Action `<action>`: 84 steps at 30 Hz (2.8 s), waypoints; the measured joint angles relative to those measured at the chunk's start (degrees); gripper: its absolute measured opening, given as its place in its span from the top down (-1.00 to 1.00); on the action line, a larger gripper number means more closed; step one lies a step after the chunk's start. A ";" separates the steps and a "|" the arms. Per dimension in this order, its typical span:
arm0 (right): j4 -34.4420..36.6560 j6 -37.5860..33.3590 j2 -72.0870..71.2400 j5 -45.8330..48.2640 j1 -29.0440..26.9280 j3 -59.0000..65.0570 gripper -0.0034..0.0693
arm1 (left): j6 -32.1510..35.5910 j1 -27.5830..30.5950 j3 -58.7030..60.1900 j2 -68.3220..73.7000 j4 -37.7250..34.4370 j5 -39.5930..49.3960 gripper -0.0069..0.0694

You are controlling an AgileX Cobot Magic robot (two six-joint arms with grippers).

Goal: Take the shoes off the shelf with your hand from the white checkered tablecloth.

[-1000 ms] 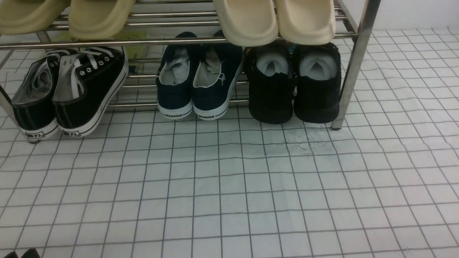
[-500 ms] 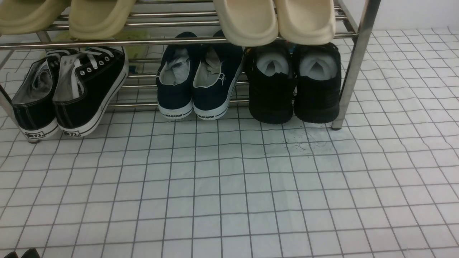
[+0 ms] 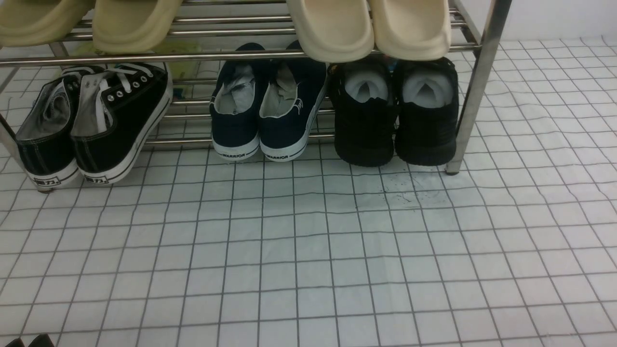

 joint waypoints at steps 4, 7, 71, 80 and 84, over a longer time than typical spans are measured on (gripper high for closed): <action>2.73 2.03 0.00 0.00 0.00 0.00 0.24 | 0.00 0.00 0.00 0.00 0.00 0.00 0.19; 15.50 10.14 0.00 0.41 -0.02 0.05 0.24 | 0.00 0.00 0.00 0.00 0.00 0.00 0.19; -13.03 2.79 116.34 38.73 36.50 -116.88 -0.35 | 0.00 0.00 0.00 0.00 0.00 0.00 0.19; -17.32 2.79 120.32 33.26 36.50 -117.06 -0.71 | 0.00 0.00 0.00 0.00 0.00 0.00 0.19; -19.37 2.79 121.42 32.02 36.50 -117.30 -0.67 | 0.00 0.00 0.00 0.00 0.00 0.00 0.19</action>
